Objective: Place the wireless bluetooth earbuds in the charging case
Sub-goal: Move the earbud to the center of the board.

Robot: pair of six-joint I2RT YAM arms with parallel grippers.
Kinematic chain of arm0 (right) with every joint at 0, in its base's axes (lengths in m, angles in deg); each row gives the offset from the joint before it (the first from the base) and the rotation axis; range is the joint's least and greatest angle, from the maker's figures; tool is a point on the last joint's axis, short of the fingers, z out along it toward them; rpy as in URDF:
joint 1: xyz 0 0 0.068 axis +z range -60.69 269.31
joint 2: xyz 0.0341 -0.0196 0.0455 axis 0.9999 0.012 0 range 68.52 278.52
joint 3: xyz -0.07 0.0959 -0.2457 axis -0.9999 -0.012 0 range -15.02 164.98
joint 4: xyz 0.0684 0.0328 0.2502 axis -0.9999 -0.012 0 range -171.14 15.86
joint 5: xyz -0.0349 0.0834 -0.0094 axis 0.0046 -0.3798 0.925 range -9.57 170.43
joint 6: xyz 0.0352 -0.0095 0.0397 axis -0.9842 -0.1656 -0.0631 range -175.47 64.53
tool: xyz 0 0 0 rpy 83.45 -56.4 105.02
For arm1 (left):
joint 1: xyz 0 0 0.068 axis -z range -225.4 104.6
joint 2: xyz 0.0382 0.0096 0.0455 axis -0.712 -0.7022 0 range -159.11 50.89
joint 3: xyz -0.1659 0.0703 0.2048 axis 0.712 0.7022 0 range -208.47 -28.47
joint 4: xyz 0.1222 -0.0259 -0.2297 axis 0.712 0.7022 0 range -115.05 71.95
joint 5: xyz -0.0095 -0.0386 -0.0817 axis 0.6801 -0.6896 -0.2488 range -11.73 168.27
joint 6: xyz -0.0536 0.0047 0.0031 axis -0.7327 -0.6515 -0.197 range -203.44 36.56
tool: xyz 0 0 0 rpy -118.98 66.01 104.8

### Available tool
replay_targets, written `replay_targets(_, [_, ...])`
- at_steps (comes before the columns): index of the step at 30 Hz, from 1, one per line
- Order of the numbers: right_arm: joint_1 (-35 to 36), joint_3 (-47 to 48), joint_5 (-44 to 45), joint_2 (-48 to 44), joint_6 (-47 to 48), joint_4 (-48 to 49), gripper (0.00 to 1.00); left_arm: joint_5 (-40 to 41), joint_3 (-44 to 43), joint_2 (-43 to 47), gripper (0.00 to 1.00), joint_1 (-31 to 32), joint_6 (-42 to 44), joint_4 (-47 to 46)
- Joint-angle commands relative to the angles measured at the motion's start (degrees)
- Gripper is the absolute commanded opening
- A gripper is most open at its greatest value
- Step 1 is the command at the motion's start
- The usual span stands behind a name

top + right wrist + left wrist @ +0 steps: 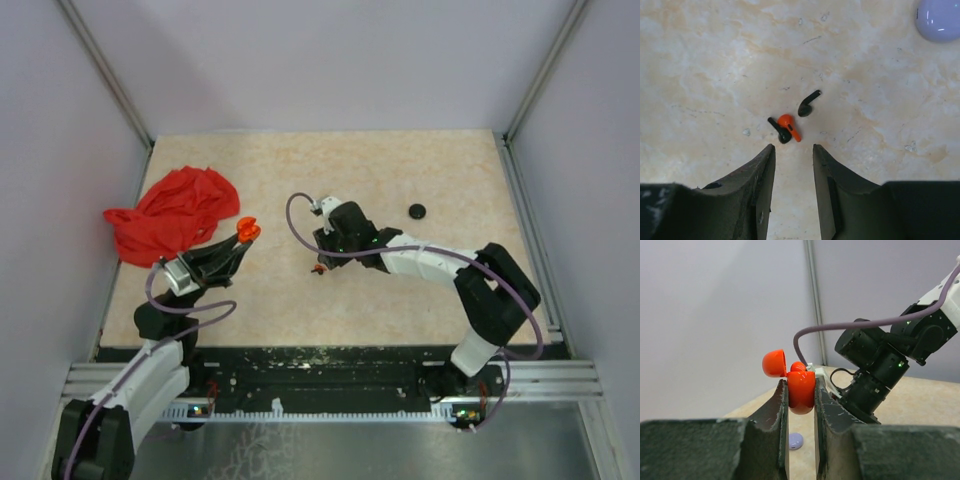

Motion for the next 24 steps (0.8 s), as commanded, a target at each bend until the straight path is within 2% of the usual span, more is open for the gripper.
replay_targets(1, [1.05,6.21,5.02,4.92,3.70,-1.55,0.36,2.02,-1.06,1.07,0.00,-0.52,1.30,1.68])
replay_targets(9, [2.98,11.17,6.51,12.02,4.53,-3.85,0.28,1.08,-1.30,1.31,0.00,-0.69,0.79,1.90])
replay_targets(18, [4.20,11.97,7.26,14.76,4.27,-4.68,0.27,0.64,-1.23,1.55,0.00,-0.87,0.17,1.53])
replay_targets(24, [4.55,12.70,8.23,16.68,4.42,-5.23,0.22,0.47,-1.01,1.51,0.00,-0.87,-0.07,1.06])
